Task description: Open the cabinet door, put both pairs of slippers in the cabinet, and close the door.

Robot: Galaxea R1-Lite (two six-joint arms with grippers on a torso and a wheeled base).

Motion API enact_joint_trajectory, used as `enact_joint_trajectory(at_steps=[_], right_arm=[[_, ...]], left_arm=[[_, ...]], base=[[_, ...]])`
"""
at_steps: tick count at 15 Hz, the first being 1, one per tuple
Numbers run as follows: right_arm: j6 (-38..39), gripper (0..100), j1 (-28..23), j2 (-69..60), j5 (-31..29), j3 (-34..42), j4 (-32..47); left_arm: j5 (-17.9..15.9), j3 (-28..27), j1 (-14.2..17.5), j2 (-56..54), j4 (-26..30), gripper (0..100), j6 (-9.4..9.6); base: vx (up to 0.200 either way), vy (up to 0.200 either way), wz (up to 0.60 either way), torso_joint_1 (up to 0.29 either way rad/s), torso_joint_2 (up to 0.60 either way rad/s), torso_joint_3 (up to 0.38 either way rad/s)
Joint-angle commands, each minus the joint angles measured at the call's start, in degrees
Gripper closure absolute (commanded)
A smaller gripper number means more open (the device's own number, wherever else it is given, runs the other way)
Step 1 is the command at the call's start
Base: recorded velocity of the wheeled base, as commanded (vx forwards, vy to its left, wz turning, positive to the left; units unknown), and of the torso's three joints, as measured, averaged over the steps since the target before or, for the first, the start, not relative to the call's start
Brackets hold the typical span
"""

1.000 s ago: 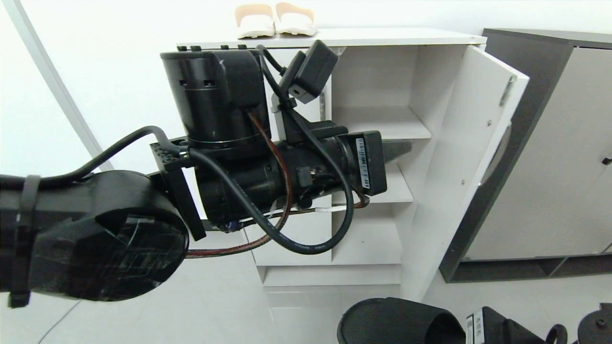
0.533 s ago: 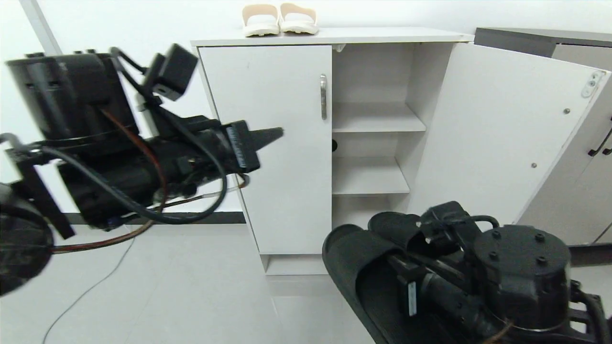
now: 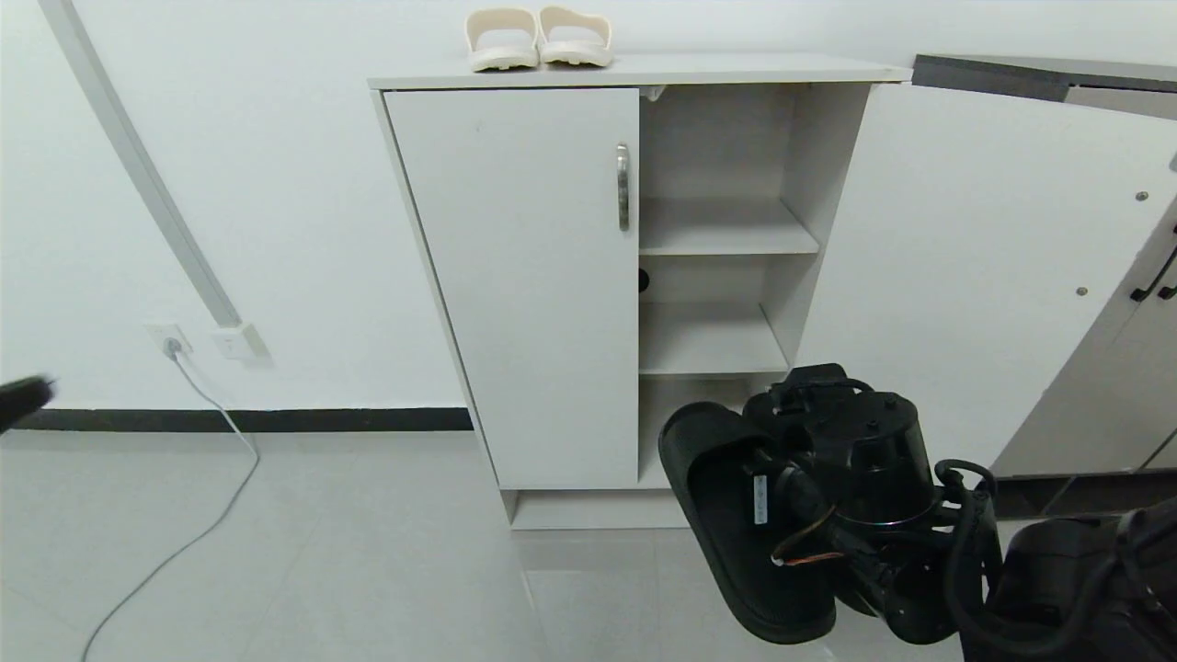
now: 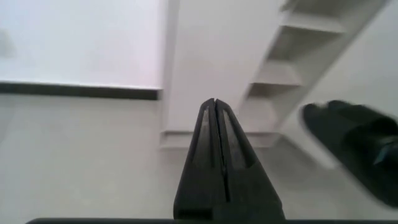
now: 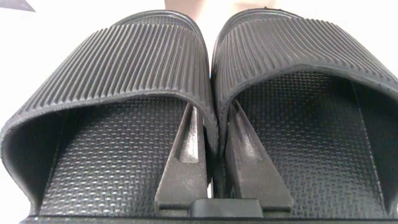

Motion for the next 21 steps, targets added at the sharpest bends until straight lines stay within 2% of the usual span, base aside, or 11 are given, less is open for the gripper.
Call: enact_joint_trajectory(at_steps=[1,2,3,5,7,8,9,10,14,17,21], right_arm=[[0.03,100,-0.06,1.97,-0.20,0.35,-0.18],[0.03,100,-0.06,2.59,-0.20,0.35,-1.32],[-0.14,100,-0.06,2.94,-0.20,0.35,-2.29],[-0.41,100,-0.06,4.70,-0.29,0.44,-5.36],[-0.49,100,-0.06,5.93,-0.20,0.35,-6.50],[-0.49,100,-0.06,6.98,-0.20,0.09,-7.56],[-0.58,100,-0.06,7.77,-0.12,-0.26,-8.53],[-0.67,100,-0.06,8.48,-0.12,-0.88,-9.67],[-1.11,100,-0.06,11.29,-0.47,-5.45,-11.16],[-1.02,100,-0.59,16.30,-8.99,-11.25,-11.07],[-1.02,100,-0.50,19.38,-12.16,-14.15,-10.90]], left_arm=[[5.16,14.29,15.02,-28.12,12.56,100,3.86],[5.07,19.65,18.36,-32.51,12.30,100,4.47],[4.72,22.82,19.77,-34.80,12.21,100,5.18],[-1.61,30.99,18.80,-40.95,11.15,100,7.72],[-3.37,35.21,18.80,-40.95,4.30,100,7.55],[-8.46,39.95,18.80,-40.95,-3.70,100,7.90],[-13.30,41.01,18.80,-40.95,-4.40,100,8.87],[-15.14,41.01,18.80,-40.95,-4.14,100,9.13],[-14.97,41.01,18.72,-40.95,-4.14,100,9.04],[-14.88,41.01,18.80,-40.95,-4.14,100,8.69],[-14.88,41.01,18.72,-40.95,-4.14,100,8.78]], base=[[0.000,0.000,0.00,0.000,0.00,0.000],[0.000,0.000,0.00,0.000,0.00,0.000],[0.000,0.000,0.00,0.000,0.00,0.000],[0.000,0.000,0.00,0.000,0.00,0.000],[0.000,0.000,0.00,0.000,0.00,0.000],[0.000,0.000,0.00,0.000,0.00,0.000],[0.000,0.000,0.00,0.000,0.00,0.000],[0.000,0.000,0.00,0.000,0.00,0.000],[0.000,0.000,0.00,0.000,0.00,0.000],[0.000,0.000,0.00,0.000,0.00,0.000],[0.000,-0.050,0.00,0.001,0.00,0.001]])
